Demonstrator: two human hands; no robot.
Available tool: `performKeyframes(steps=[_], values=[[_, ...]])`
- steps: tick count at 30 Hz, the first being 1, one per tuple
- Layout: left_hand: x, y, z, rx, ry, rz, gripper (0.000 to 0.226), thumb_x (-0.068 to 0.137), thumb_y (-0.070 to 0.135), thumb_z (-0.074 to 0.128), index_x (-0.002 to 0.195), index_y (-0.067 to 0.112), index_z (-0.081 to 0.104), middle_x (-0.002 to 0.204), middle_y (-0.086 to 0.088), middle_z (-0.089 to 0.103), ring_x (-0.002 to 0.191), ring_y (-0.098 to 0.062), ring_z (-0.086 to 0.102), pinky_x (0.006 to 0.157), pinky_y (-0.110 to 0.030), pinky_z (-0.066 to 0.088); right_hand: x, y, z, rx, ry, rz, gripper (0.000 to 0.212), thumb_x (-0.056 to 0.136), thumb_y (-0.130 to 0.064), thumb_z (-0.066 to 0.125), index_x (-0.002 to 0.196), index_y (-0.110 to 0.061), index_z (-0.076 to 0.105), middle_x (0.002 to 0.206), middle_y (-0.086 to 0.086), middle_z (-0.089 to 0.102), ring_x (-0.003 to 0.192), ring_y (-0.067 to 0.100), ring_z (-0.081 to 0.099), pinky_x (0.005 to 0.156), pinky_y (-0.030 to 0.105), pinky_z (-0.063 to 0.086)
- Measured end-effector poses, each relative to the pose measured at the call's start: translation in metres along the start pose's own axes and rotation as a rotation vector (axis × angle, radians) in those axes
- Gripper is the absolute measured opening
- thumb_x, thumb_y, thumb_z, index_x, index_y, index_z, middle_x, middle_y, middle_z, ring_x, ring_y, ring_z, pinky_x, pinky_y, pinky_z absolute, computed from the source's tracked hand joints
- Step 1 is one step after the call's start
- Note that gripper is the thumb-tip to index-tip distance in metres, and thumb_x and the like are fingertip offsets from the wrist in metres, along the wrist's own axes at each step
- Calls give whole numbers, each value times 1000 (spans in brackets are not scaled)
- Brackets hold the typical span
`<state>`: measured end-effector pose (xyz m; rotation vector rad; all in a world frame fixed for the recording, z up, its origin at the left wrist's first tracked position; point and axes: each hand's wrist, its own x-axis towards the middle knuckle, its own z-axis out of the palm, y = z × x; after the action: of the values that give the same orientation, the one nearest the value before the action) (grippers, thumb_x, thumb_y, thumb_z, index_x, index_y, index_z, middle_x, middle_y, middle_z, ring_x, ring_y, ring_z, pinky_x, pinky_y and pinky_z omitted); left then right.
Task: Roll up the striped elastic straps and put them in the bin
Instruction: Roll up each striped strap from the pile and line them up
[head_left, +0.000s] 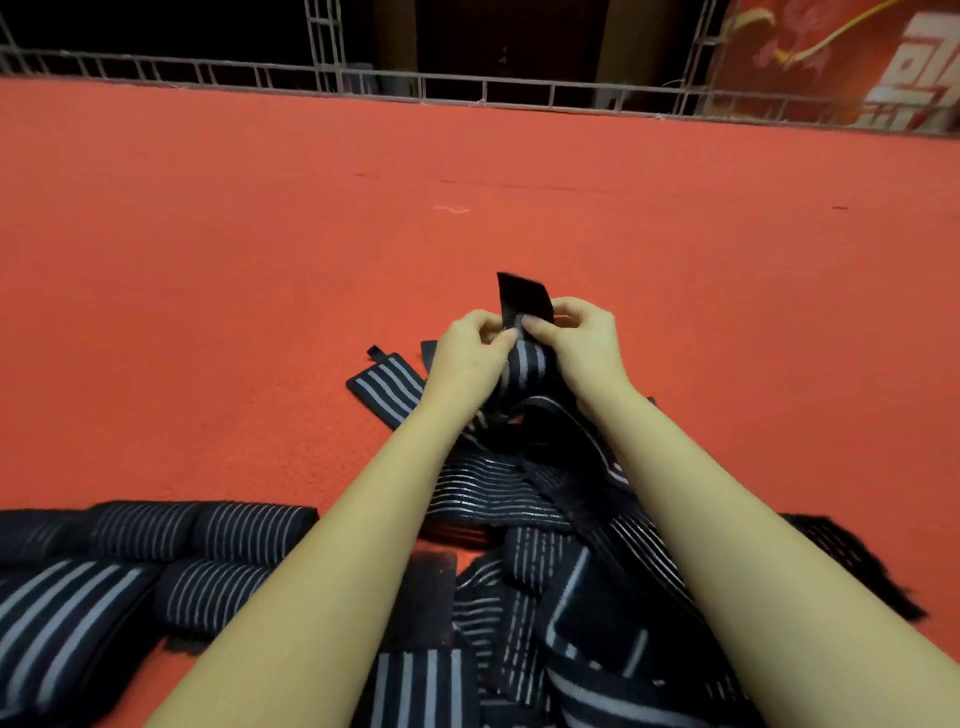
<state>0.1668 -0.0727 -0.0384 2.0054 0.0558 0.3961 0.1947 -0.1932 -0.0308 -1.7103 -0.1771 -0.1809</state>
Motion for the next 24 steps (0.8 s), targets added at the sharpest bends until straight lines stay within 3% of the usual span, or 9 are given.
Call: performKeyframes(steps=[4, 7, 11, 14, 17, 21, 24], values=[[-23, 58, -16, -73, -2, 33, 19, 95, 20, 59, 106, 5, 63, 99, -4, 64, 98, -22, 61, 85, -32, 46, -38, -49, -26, 113, -7, 94, 23, 87, -20, 70, 102, -3, 66, 88, 11, 71, 78, 21, 68, 77, 34, 55], [-51, 94, -27, -20, 10, 115, 20, 97, 20, 55, 109, 6, 61, 101, -3, 62, 95, -17, 56, 79, -26, 40, -80, -73, -51, 100, -195, 132, 18, 92, -26, 63, 92, -9, 68, 84, 8, 72, 73, 16, 70, 70, 28, 57], [-98, 128, -41, 0, 23, 212, 12, 97, 18, 53, 104, 9, 60, 95, 0, 60, 87, -15, 54, 63, -17, 33, -129, -111, -82, 16, -177, -60, 13, 94, -18, 60, 99, -7, 65, 83, 2, 68, 64, -1, 64, 59, 14, 47], [-127, 150, -50, -69, 31, 233, 5, 99, 20, 52, 100, 16, 55, 88, 5, 58, 81, -13, 55, 56, -12, 40, -159, -143, -100, -19, -209, -121, 27, 92, -13, 63, 117, -4, 58, 98, 4, 68, 79, 2, 68, 67, 14, 51], [-150, 174, -60, -119, 27, 239, 5, 99, 22, 52, 101, 18, 55, 83, 8, 57, 73, -8, 56, 54, -8, 40, -185, -167, -114, -68, -271, -133, 35, 92, -12, 63, 125, -9, 51, 108, 8, 68, 93, 16, 69, 76, 27, 55], [-177, 201, -78, -200, -43, 246, 10, 97, 28, 56, 102, 20, 58, 89, 0, 63, 81, -17, 64, 71, -31, 52, -219, -191, -121, -109, -215, -177, 26, 97, -13, 55, 122, -17, 48, 94, 6, 68, 75, 16, 70, 54, 31, 56], [-195, 215, -89, -226, -69, 255, 12, 95, 28, 58, 101, 18, 58, 91, -5, 63, 84, -22, 65, 73, -38, 52, -239, -203, -121, -42, -164, -181, 22, 98, -14, 54, 119, -20, 49, 94, 7, 67, 75, 17, 69, 59, 34, 56]])
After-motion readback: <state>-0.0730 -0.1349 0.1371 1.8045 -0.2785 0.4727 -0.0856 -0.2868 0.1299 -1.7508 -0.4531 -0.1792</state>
